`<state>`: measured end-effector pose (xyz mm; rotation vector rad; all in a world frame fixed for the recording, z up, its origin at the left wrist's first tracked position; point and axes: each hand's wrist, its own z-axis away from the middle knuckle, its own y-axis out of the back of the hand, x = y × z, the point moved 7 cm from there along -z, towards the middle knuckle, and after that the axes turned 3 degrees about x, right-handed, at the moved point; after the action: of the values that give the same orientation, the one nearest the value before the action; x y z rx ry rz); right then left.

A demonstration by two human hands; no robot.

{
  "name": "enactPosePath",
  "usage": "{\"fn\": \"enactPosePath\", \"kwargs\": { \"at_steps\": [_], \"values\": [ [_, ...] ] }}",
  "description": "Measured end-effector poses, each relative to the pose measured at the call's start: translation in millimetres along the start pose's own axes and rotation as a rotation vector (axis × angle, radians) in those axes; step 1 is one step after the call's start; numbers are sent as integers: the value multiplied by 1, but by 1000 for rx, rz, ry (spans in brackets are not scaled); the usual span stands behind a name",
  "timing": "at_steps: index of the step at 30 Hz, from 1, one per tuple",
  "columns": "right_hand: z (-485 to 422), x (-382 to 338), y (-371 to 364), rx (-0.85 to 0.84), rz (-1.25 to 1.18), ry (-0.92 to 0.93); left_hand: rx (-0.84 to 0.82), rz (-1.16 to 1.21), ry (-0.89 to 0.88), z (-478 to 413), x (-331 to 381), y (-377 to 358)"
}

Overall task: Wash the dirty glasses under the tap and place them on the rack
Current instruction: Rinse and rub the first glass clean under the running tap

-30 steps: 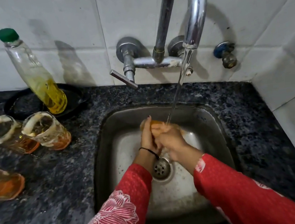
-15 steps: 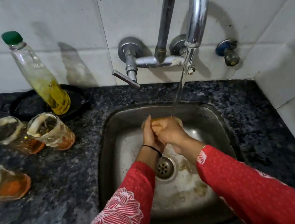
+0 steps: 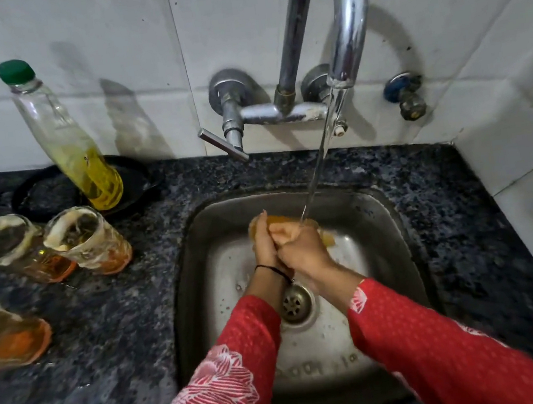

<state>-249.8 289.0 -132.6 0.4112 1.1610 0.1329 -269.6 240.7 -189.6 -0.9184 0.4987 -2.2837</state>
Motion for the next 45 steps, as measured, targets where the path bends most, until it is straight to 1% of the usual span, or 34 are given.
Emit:
{"fn": "enactPosePath", "kwargs": {
  "at_steps": [2, 3, 4, 5, 6, 7, 8, 9, 10, 11, 12, 13, 14, 15, 16, 17, 19, 20, 21, 22, 24, 25, 27, 29, 30, 31, 32, 33, 36, 38, 39, 41, 42, 45],
  "values": [
    [6, -7, 1, -89, 129, 147, -66, -49, 55, 0, 1, -2],
    [13, -11, 4, -174, 250, 260, -82, -97, 158, 5, -1, -2],
    [18, -16, 8, -215, 519, 438, -107, -124, 265, 10, -5, -2],
    [22, -18, 7, -229, 803, 608, -114, -154, 325, 14, -7, -2],
    [26, -12, 7, -239, 1109, 724, -128, -175, 358, 18, -10, -2],
    [29, -8, 12, -266, 1229, 727, -120, -203, 354, 18, -13, 1],
    [28, -8, 15, -271, 1270, 682, -125, -178, 339, 19, -14, 0],
    [29, -11, 20, -252, 1204, 577, -129, -132, 307, 21, -14, -1],
    [24, -17, 23, -224, 1050, 463, -125, -86, 265, 21, -15, 0],
    [20, -21, 31, -173, 766, 295, -123, -47, 213, 18, -16, 1],
    [17, -20, 34, -122, 399, 118, -122, -4, 162, 15, -16, 1],
    [18, -17, 29, -113, 17, -32, -110, -14, 130, 16, -14, 0],
    [24, -17, 24, -116, -200, -94, -100, -40, 123, 16, -12, -2],
    [27, -15, 18, -126, -183, -53, -107, -79, 144, 16, -12, -4],
    [29, -13, 15, -141, -44, 54, -122, -108, 178, 15, -11, -4],
    [35, -19, 12, -200, 220, 200, -121, -137, 224, 17, -10, -3],
    [44, -22, 13, -296, 1037, 521, -108, -147, 312, 18, -11, 2],
    [45, -22, 18, -288, 1246, 658, -111, -156, 338, 18, -13, 4],
    [49, -26, 26, -269, 1259, 702, -104, -178, 350, 19, -13, 6],
    [49, -27, 31, -240, 1163, 706, -103, -208, 355, 21, -14, 8],
    [52, -43, 45, -119, 759, 715, -122, -227, 342, 25, -14, 13],
    [48, -40, 54, -33, 561, 651, -136, -222, 325, 27, -11, 13],
    [34, -16, 73, 126, 107, 362, -161, -200, 274, 34, -2, 12],
    [26, 19, 82, 298, -374, 35, -155, -271, 177, 37, 15, 6],
    [24, 39, 78, 330, -626, -125, -157, -355, 104, 39, 25, -1],
    [24, 55, 68, 316, -890, -266, -172, -449, 28, 41, 35, -12],
    [26, 64, 58, 296, -1115, -374, -198, -549, -48, 44, 42, -23],
    [27, 67, 51, 276, -1259, -429, -220, -643, -110, 49, 47, -36],
    [25, 62, 42, 271, -1400, -412, -308, -906, -280, 66, 50, -65],
    [21, 54, 40, 255, -1447, -386, -392, -961, -340, 74, 44, -72],
    [20, 48, 39, 224, -1452, -364, -420, -942, -321, 76, 39, -69],
    [18, 37, 41, 130, -1392, -341, -491, -857, -221, 80, 27, -53],
    [17, 32, 42, 76, -1320, -331, -532, -772, -136, 81, 21, -43],
    [15, 14, 43, -64, -1017, -253, -578, -489, 136, 94, 8, -17]
  ]
}}
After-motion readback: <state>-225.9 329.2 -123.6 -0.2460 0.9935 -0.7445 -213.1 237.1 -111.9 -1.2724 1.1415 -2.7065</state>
